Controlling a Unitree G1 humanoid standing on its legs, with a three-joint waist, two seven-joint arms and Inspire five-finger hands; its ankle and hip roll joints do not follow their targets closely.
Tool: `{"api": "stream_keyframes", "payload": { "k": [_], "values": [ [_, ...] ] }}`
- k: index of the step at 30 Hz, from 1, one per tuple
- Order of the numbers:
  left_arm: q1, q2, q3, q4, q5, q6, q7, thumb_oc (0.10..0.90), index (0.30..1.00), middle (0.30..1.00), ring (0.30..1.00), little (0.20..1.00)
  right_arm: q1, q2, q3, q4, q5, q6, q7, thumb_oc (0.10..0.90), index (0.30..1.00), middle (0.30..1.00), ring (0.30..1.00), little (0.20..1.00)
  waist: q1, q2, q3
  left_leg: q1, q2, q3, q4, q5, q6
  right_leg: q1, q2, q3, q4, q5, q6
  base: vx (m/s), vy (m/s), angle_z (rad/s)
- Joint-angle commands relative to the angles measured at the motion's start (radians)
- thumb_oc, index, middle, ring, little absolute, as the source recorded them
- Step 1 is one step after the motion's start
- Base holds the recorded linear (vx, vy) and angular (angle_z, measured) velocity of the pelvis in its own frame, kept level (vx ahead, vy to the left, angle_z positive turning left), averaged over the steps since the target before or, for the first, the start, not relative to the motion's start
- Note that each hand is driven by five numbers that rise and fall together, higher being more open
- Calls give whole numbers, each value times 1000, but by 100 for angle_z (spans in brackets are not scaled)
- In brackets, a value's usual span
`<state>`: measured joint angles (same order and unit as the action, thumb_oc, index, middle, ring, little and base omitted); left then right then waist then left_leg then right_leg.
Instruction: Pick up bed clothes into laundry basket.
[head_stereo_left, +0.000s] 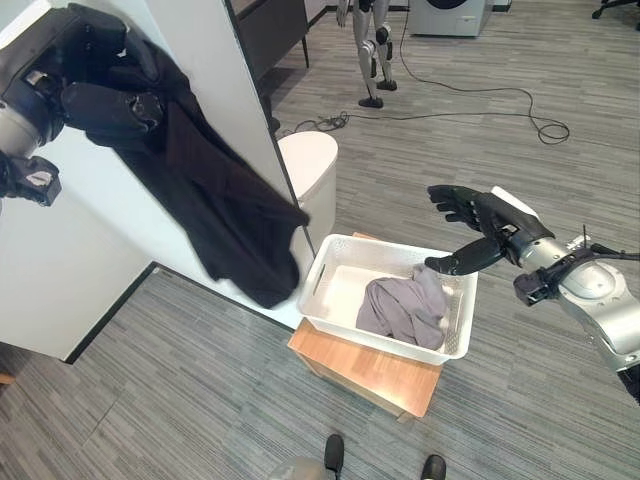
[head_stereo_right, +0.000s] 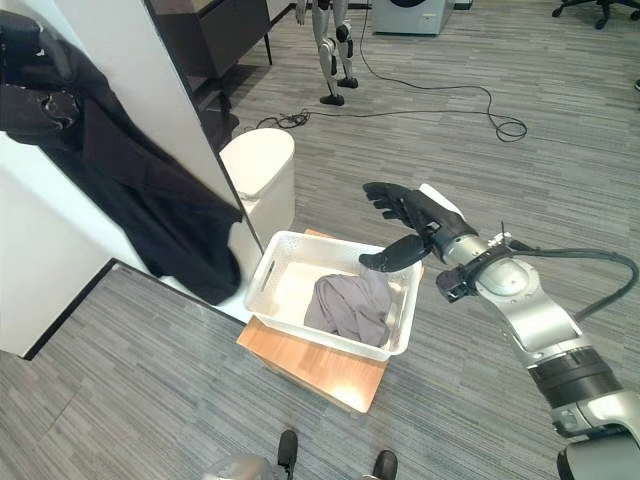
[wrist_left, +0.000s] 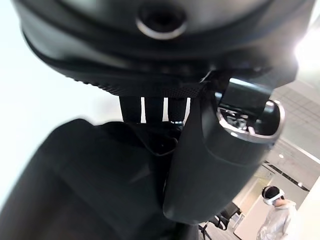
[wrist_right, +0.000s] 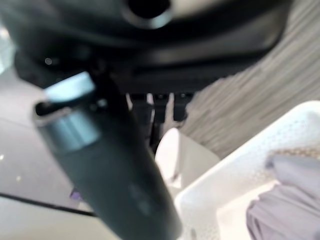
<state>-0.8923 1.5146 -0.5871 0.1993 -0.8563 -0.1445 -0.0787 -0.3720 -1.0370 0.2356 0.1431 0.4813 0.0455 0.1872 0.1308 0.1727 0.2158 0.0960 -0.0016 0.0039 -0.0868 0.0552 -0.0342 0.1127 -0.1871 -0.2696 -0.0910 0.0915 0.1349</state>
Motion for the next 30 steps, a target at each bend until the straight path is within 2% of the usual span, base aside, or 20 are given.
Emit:
{"api": "stream_keyframes", "payload": {
  "k": [1,3,5,9,14,15,16,19,20,25,30],
  "values": [
    [-373,14,-43,87,-2,-104,55,400,300,300,300,300,18,-68,-108,-91,4,-108,-51,800,900,900,900,900,-56,-35,-139,-67,45,32,0,44,-80,64,-79,-43,59,-89,91,29,-3,8],
    [-420,7,-80,98,-1,-106,57,400,300,300,300,300,39,-67,-130,-92,5,-109,-52,800,900,900,900,900,-57,-37,-140,-67,43,31,0,42,-79,65,-80,-45,59,-89,92,30,2,5],
    [-556,-20,-193,134,3,-105,56,400,300,300,300,300,72,-65,-171,-85,5,-112,-57,800,900,900,900,900,-61,-38,-145,-66,40,31,0,39,-77,65,-81,-44,61,-89,94,15,5,1],
    [-692,-82,-317,172,-2,-99,49,400,300,300,300,300,81,-39,-211,-84,19,-125,-86,800,900,900,900,900,-69,-43,-146,-66,37,33,0,36,-74,63,-85,-43,66,-90,98,8,3,2],
    [-764,-185,-392,185,-1,-95,41,400,300,300,300,300,21,0,-194,-55,27,-138,-132,800,900,900,900,900,-81,-34,-147,-64,32,35,0,35,-71,58,-91,-39,76,-94,99,-4,4,3],
    [-770,-186,-397,187,-1,-95,41,400,300,300,300,300,17,2,-192,-53,27,-139,-132,800,900,900,900,900,-81,-35,-146,-64,32,35,0,34,-72,58,-91,-39,76,-94,99,-10,-8,4],
    [-790,-225,-425,176,-3,-93,36,400,300,300,300,300,-23,14,-167,-40,33,-143,-147,800,900,900,900,900,-86,-31,-147,-63,35,36,0,37,-73,56,-86,-34,75,-97,96,0,0,0],
    [-796,-265,-446,147,-16,-90,28,400,300,300,300,300,-58,25,-144,-24,47,-145,-165,800,900,900,900,900,-89,-26,-145,-62,41,36,0,42,-76,55,-76,-29,73,-102,88,-19,-34,1],
    [-791,-302,-451,130,-16,-87,28,400,300,300,300,300,-75,34,-133,-16,57,-144,-174,800,900,900,900,900,-91,-23,-141,-63,48,34,0,47,-80,56,-71,-28,72,-106,83,-25,-57,2],
    [-772,-331,-470,43,-8,-83,17,400,300,300,300,300,-97,27,-129,-4,65,-145,-188,800,900,900,900,900,-91,-17,-132,-69,62,22,0,63,-90,59,-53,-29,75,-118,71,-31,-60,3],
    [-735,-279,-490,-57,17,-68,6,400,300,300,300,300,-108,15,-120,8,58,-140,-193,800,900,900,900,900,-73,-13,-120,-72,83,2,0,88,-104,72,-23,-40,73,-135,49,-49,-100,-4]
  ]
}}
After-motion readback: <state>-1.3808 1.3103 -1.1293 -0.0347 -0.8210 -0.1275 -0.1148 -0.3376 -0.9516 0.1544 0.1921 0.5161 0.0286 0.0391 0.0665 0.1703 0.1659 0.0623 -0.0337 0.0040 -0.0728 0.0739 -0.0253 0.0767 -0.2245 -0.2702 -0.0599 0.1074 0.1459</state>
